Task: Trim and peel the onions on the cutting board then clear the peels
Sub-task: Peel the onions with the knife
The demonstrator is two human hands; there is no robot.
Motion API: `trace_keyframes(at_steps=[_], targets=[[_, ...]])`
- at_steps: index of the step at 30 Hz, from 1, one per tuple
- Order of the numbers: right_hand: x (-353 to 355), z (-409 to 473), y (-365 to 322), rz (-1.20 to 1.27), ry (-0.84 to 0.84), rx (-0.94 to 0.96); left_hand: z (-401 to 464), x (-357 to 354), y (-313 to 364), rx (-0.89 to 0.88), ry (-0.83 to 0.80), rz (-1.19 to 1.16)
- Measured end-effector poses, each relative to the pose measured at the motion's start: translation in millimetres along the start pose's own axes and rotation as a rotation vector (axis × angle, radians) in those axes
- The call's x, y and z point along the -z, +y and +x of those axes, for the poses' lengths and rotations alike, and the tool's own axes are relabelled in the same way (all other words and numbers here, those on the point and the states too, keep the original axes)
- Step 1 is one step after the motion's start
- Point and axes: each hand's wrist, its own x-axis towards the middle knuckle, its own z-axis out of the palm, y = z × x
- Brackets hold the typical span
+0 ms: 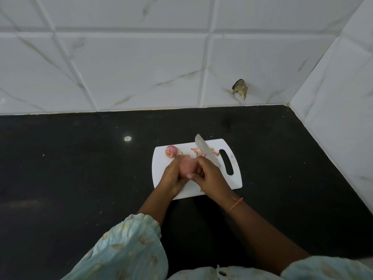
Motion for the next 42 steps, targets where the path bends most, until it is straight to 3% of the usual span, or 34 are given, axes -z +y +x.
trace_keyframes(at_steps=[3,6,10,13,19,23,28,34,38,42], targets=[[2.2,-0.9,-4.1,0.124,-0.043,-0.108,-3.6,-1.7,0.2,0.007,-0.001,-0.062],[-2.0,-2.4,-8.5,0.254,0.044,-0.210,-7.1,-0.9,-0.8,-0.024,-0.073,0.003],[-5.8,-4.2,-8.8,0.294,0.194,-0.206,-8.5,7.6,-7.1,-0.092,-0.221,0.227],[3.4,-6.0,-11.3,0.329,0.172,-0.201,-6.0,12.9,-13.0,-0.153,-0.262,0.241],[7.5,-10.9,-2.1,0.435,0.141,-0.179,-2.1,16.2,-22.1,-0.254,-0.249,0.235],[6.9,-6.5,-0.9,0.483,0.227,-0.213,-6.2,12.7,-17.2,-0.178,-0.175,0.098],[6.7,0.2,-8.4,0.489,0.252,-0.162,-13.6,3.9,-10.8,-0.133,-0.151,0.076],[6.2,-0.1,-15.7,0.311,0.027,-0.017,-15.4,3.1,-12.5,-0.151,-0.145,0.161],[0.4,0.9,-17.8,0.181,0.223,-0.011,-17.5,6.0,-12.1,-0.146,-0.195,0.179],[0.9,4.3,-18.2,0.197,0.232,-0.052,-14.9,7.9,-13.7,-0.140,-0.200,0.219]])
